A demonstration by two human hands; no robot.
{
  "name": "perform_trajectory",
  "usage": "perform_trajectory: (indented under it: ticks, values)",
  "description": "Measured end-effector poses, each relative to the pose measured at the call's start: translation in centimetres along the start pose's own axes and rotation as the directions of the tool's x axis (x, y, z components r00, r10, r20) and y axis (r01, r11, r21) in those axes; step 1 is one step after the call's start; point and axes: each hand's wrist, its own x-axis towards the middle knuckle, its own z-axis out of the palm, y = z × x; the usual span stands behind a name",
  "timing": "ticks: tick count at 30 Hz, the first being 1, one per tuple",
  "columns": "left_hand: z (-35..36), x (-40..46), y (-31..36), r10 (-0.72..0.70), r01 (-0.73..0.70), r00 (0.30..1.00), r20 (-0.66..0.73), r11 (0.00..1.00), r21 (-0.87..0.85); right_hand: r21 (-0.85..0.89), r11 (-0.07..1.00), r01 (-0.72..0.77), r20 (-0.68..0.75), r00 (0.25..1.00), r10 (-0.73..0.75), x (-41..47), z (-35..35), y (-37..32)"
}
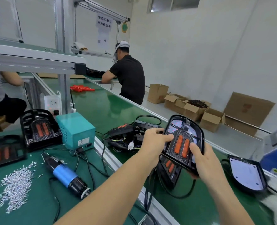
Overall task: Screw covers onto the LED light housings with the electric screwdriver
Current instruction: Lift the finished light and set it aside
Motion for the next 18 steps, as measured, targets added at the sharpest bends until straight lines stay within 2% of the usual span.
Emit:
perform_trajectory:
  ticks: [5,10,12,14,18]
  values:
    - [2.0,0.4,1.5,0.065,-0.064,0.997,0.050,0.998,-0.013,0.076,0.996,0.047,-0.079,0.996,-0.041,0.3,-2.0,-1.1]
    - [2.1,2.2,3.3,0.065,-0.063,0.998,0.024,0.994,-0.091,0.112,0.989,0.096,-0.093,0.992,-0.086,3.8,-1.1,-2.6]
    - [1.1,3.2,3.5,0.044,-0.045,0.999,-0.012,0.995,-0.093,0.138,0.989,0.051,-0.040,0.998,-0.046,5.7,0.6,-2.3]
    - [0.1,4.0,3.1,0.022,-0.022,0.999,-0.026,1.000,-0.019,0.157,0.987,-0.042,0.007,0.999,0.042,7.5,2.4,-1.6]
    - [-1.1,4.3,0.6,0.057,-0.068,0.996,0.064,0.979,0.190,0.240,0.937,-0.252,0.089,0.967,0.238,10.1,5.2,1.0]
